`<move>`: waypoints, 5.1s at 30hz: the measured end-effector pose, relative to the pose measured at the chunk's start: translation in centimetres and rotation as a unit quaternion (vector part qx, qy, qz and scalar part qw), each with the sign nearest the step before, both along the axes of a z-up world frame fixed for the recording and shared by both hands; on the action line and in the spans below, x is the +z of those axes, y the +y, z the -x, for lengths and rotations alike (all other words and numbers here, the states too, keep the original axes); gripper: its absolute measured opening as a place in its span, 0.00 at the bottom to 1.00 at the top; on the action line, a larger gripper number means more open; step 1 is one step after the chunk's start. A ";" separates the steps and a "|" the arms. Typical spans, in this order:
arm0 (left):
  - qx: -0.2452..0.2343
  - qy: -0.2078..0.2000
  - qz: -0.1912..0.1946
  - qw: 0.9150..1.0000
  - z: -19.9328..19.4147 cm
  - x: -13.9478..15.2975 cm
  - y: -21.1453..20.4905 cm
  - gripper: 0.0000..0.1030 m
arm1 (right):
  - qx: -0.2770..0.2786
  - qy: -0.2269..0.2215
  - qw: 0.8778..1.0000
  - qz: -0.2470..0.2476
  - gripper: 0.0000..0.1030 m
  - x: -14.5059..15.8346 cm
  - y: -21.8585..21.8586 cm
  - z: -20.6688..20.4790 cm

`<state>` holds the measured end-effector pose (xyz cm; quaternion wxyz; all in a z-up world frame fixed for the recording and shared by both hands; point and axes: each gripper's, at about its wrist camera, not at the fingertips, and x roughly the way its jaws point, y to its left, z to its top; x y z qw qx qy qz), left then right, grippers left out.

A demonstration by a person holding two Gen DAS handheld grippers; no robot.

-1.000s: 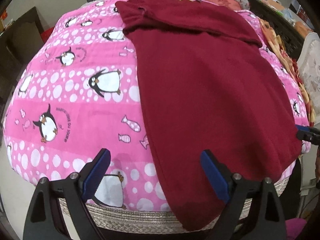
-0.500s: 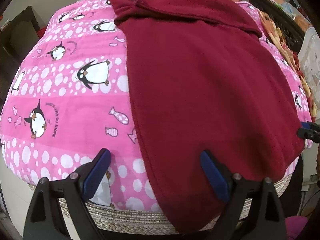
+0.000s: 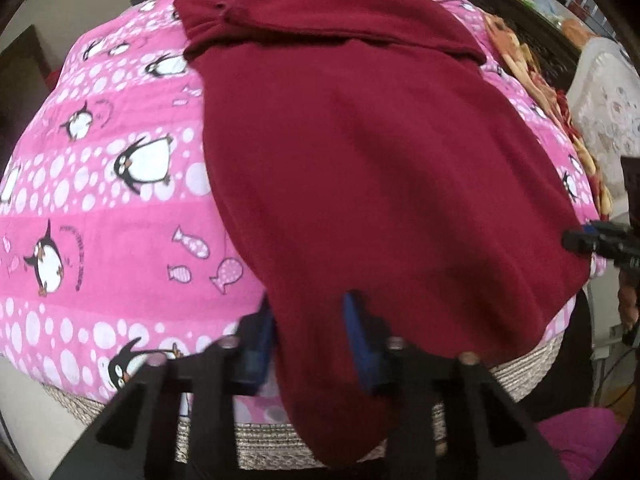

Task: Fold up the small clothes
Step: 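Grasp the hem with the left gripper while the right gripper grasps the hem too, then lift the hem with both grippers and fold it up toward the collar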

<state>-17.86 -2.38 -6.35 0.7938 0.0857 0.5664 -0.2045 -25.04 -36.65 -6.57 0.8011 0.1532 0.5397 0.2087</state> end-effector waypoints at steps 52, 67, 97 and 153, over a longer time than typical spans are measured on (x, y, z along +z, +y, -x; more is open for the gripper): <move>0.048 0.029 0.070 0.996 -4.3 -0.4 2.8 0.64 | -0.017 0.020 0.999 -0.043 0.08 0.0 -0.6 -3.6; -0.006 0.051 0.073 0.996 -3.3 0.2 2.2 0.12 | 0.033 -0.012 0.998 -0.060 0.00 1.9 0.6 -2.0; 0.099 -0.091 0.157 0.978 -32.5 8.7 -0.3 0.14 | -0.152 -0.069 0.982 -0.091 0.00 6.8 -8.8 -30.9; 0.099 -0.086 0.087 0.988 -23.8 4.7 1.9 0.86 | -0.086 -0.064 0.994 0.036 0.10 2.5 -4.8 -20.0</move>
